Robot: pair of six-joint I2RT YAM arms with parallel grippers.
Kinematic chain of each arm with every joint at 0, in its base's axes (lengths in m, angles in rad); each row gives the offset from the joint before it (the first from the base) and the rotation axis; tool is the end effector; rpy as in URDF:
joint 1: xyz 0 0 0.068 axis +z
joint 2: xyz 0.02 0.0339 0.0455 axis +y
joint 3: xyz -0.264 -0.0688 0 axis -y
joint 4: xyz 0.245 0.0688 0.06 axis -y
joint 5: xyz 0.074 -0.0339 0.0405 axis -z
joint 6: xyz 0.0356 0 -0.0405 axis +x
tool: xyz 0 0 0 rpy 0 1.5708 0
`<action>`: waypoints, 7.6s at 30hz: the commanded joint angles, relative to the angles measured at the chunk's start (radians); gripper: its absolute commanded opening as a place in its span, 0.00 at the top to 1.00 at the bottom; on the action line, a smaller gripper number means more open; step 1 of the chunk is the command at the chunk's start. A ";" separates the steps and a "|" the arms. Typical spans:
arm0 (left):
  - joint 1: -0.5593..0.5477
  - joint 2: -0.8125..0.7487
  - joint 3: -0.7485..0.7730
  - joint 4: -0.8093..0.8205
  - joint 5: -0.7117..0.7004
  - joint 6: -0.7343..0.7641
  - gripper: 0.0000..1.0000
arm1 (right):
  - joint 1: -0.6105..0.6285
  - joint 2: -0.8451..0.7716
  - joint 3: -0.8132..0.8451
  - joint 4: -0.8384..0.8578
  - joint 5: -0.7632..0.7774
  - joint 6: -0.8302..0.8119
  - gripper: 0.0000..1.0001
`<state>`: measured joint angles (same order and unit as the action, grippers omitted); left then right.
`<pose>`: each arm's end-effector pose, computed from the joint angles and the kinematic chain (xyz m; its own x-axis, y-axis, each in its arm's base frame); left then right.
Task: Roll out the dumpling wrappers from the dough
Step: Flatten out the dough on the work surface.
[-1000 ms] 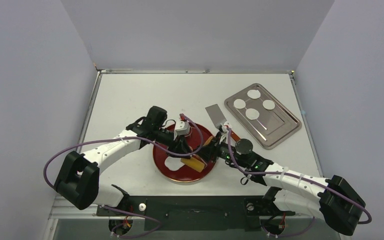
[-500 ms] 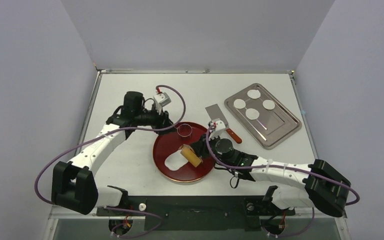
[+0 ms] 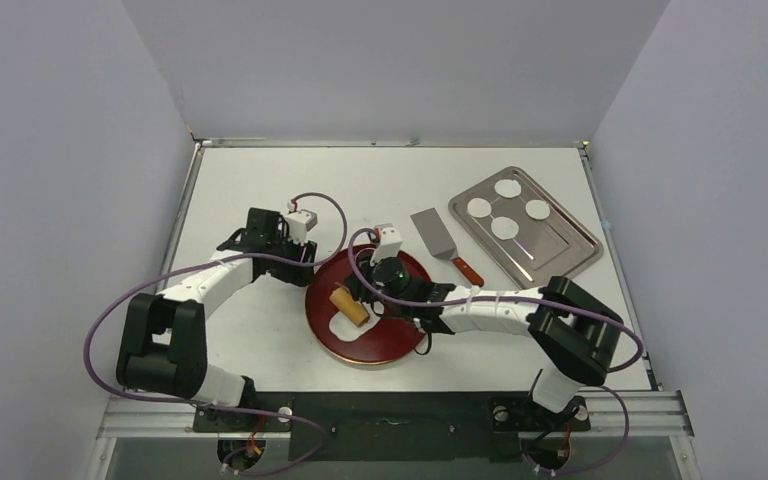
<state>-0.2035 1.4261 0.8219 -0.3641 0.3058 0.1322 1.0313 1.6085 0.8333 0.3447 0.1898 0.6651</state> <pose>0.2709 -0.0668 0.1960 -0.7525 0.2836 -0.5944 0.4630 0.8697 -0.1712 0.1835 0.2934 0.2032 -0.6343 0.1204 -0.7636 -0.4614 0.7337 0.4989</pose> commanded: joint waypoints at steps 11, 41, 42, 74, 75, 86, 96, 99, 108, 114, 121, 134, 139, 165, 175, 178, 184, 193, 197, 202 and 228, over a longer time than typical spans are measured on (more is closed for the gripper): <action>-0.050 0.201 0.015 0.138 -0.130 -0.060 0.44 | 0.025 0.113 0.214 -0.312 0.090 0.014 1.00; -0.040 0.206 -0.004 0.163 -0.098 -0.100 1.00 | 0.100 0.187 0.263 -0.537 0.343 0.039 1.00; -0.040 0.204 -0.004 0.166 -0.100 -0.100 1.00 | 0.105 0.195 0.265 -0.555 0.388 0.036 1.00; -0.038 0.177 -0.017 0.175 -0.117 -0.099 1.00 | 0.016 0.182 0.086 -0.632 0.520 0.063 1.00; -0.037 0.178 -0.017 0.174 -0.117 -0.099 1.00 | 0.015 0.179 0.084 -0.631 0.521 0.063 1.00; -0.032 0.165 -0.020 0.173 -0.103 -0.099 1.00 | 0.067 -0.066 0.156 -0.582 0.459 -0.043 1.00; -0.028 0.163 -0.020 0.170 -0.092 -0.099 1.00 | 0.122 -0.094 0.158 -0.291 0.231 -0.057 1.00; -0.027 0.162 -0.020 0.168 -0.091 -0.099 1.00 | 0.124 -0.011 0.207 -0.296 0.187 -0.041 1.00; -0.019 0.163 -0.021 0.169 -0.088 -0.098 1.00 | 0.116 0.164 0.218 -0.439 0.301 0.019 1.00; -0.019 0.138 -0.032 0.184 -0.098 -0.096 1.00 | 0.121 0.137 0.138 -0.585 0.501 0.061 1.00; -0.020 0.141 -0.030 0.180 -0.096 -0.096 1.00 | 0.100 0.123 0.071 -0.633 0.572 0.084 1.00; -0.020 0.145 -0.035 0.189 -0.105 -0.099 1.00 | 0.141 -0.193 0.083 -0.520 0.545 -0.090 1.00; -0.020 0.146 -0.036 0.189 -0.102 -0.099 1.00 | 0.159 -0.216 0.074 -0.222 0.354 -0.119 1.00; -0.016 0.145 -0.039 0.192 -0.095 -0.097 1.00 | 0.098 0.120 -0.019 -0.544 0.457 0.208 1.00; -0.011 0.149 -0.039 0.196 -0.101 -0.098 1.00 | 0.008 -0.035 -0.169 -0.508 0.477 0.238 1.00; -0.012 0.149 -0.038 0.199 -0.099 -0.097 1.00 | 0.004 -0.082 -0.174 -0.514 0.479 0.220 1.00; -0.011 0.151 -0.040 0.196 -0.091 -0.095 1.00 | 0.072 -0.214 -0.080 -0.479 0.464 0.012 1.00; -0.011 0.147 -0.038 0.191 -0.073 -0.092 1.00 | 0.149 -0.212 -0.008 -0.060 0.132 -0.451 1.00; -0.012 0.149 -0.037 0.191 -0.063 -0.091 1.00 | 0.147 -0.085 0.028 0.037 0.002 -0.533 1.00; -0.011 0.149 -0.039 0.192 -0.058 -0.087 1.00 | 0.115 0.007 0.010 0.217 -0.127 -0.591 1.00; -0.011 0.157 -0.033 0.192 -0.065 -0.088 1.00 | 0.263 0.072 -0.187 0.124 -0.232 -0.373 1.00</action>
<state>-0.2150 1.5894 0.7898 -0.1867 0.2619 0.0345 1.2240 1.6650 0.6971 0.6888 0.0719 0.2012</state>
